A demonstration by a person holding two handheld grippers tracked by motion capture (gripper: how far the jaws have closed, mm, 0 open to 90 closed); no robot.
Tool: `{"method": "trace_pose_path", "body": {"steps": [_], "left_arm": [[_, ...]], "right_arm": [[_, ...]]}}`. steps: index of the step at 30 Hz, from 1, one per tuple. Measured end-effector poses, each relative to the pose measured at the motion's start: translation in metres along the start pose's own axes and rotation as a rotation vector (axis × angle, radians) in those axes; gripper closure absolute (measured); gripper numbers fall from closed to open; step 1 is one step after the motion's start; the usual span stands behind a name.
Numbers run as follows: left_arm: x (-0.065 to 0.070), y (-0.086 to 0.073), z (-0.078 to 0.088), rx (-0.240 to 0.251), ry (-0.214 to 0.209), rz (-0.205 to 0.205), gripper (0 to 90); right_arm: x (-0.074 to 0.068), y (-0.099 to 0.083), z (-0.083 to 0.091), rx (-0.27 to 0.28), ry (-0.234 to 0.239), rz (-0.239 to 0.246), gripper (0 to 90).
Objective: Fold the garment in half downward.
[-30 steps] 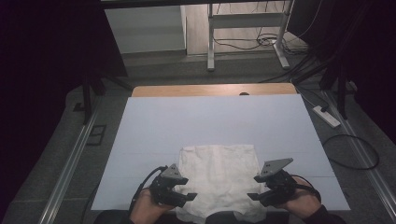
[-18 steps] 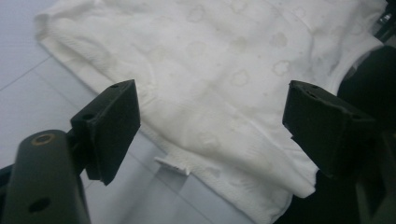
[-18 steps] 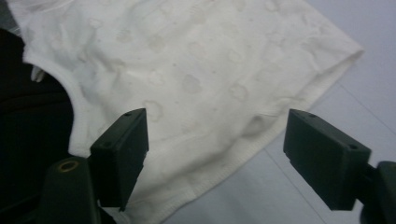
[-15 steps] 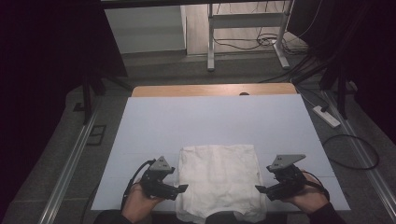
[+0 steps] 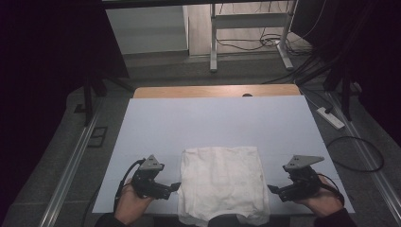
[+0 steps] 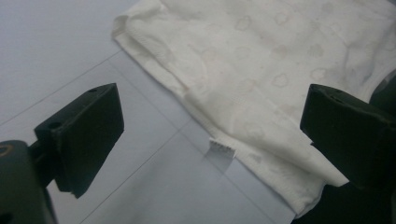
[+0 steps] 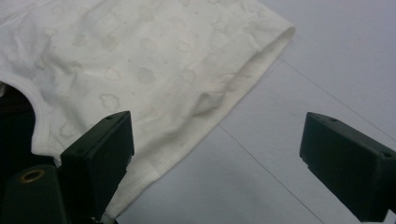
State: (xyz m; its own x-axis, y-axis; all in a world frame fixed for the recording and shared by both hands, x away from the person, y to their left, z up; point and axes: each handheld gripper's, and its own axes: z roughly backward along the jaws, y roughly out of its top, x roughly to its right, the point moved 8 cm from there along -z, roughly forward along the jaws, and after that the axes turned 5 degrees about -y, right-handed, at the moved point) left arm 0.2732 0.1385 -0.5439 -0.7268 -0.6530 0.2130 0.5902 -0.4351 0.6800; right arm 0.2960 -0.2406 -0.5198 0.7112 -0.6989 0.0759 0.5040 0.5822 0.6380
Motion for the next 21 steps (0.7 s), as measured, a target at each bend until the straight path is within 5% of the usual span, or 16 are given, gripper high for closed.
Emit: {"method": "trace_pose_path", "body": {"steps": [9, 21], "left_arm": [[-0.011, -0.013, 0.021, 0.034, 0.06, 0.038, 0.1], [-0.018, -0.027, 0.047, 0.107, 0.105, 0.097, 0.0]], "right_arm": [[0.013, -0.012, 0.012, 0.009, -0.07, -0.069, 2.6], [0.015, -0.026, 0.026, 0.029, -0.103, -0.153, 0.0]]}}
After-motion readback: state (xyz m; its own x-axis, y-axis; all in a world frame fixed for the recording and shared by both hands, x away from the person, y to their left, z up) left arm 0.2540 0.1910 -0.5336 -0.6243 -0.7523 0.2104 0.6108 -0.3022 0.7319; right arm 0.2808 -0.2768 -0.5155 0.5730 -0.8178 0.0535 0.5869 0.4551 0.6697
